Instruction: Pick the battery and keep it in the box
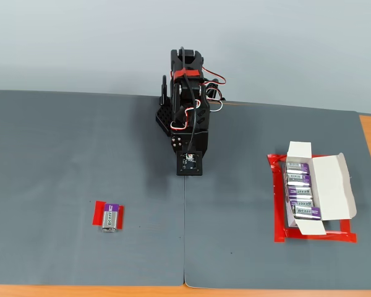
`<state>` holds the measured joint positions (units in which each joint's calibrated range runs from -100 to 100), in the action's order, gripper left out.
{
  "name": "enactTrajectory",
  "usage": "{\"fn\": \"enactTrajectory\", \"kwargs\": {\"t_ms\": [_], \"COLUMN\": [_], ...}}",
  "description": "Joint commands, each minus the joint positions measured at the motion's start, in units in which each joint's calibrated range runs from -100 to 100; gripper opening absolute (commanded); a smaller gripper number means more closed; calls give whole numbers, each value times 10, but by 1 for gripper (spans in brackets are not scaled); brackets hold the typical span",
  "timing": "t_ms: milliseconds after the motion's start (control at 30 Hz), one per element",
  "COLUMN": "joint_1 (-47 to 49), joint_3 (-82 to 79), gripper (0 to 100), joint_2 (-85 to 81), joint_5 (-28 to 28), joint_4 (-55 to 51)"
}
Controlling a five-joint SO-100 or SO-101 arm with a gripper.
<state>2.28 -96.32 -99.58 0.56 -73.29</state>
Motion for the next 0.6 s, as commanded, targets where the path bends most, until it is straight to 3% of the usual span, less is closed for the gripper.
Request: {"fn": "enactTrajectory", "kwargs": {"t_ms": [0, 300, 567], "joint_1": [-4, -6, -11], "joint_3": [35, 45, 163], "gripper": [2, 2, 2], "joint_2": [3, 20, 171], "joint_5": [-1, -3, -3], "joint_4": [-2, 4, 39]}}
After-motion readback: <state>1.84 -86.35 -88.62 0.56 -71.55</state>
